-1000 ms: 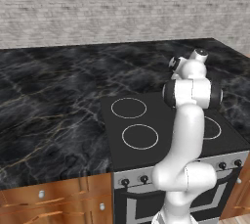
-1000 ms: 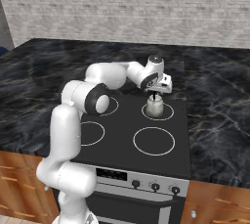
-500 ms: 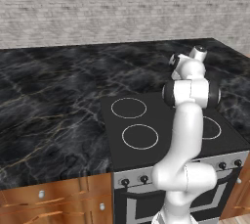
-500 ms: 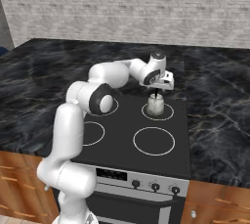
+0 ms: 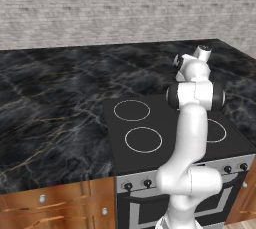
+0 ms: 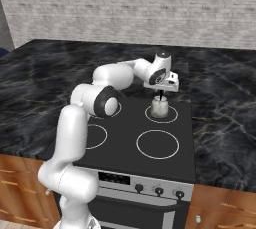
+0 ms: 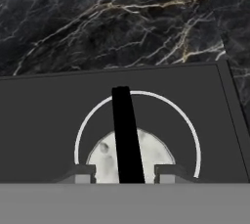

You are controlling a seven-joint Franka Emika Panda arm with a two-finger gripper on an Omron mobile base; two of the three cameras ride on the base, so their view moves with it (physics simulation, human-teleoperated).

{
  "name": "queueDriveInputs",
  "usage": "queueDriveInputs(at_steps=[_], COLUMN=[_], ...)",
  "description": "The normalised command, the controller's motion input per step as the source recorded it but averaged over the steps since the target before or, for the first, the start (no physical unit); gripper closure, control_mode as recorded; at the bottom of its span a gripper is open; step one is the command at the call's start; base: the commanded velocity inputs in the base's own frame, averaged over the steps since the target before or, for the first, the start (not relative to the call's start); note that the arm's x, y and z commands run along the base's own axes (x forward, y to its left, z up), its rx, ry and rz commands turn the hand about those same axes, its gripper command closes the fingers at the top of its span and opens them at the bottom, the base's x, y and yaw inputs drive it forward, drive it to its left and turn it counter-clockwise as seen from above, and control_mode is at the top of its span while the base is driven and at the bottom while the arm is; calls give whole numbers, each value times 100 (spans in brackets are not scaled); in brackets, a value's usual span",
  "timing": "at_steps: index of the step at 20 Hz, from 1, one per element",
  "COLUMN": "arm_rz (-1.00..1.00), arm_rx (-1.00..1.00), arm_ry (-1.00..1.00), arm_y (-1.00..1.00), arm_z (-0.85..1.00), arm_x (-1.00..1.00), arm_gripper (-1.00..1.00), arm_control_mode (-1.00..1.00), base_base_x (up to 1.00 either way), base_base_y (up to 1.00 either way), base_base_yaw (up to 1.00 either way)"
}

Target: The kettle is done boiling. Turn off the stove, then wait for 300 timesteps before moving the kettle to the dining table.

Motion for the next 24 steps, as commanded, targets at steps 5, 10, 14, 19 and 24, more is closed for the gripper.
queueDriveInputs(at_steps=[5, 10, 14, 19, 24], arm_rz=[0, 0, 0, 0, 0], arm_rx=[0, 0, 0, 0, -3], arm_ry=[4, 0, -3, -10, -17], arm_y=[0, 0, 0, 0, 0], arm_z=[-26, -2, 5, 12, 20], arm_x=[0, -5, -38, -47, -46], arm_gripper=[100, 100, 100, 100, 100], arm_control_mode=[-100, -100, -100, -100, -100], base_base_x=[0, 0, 0, 0, 0], base_base_y=[0, 0, 0, 0, 0], base_base_yaw=[0, 0, 0, 0, 0])
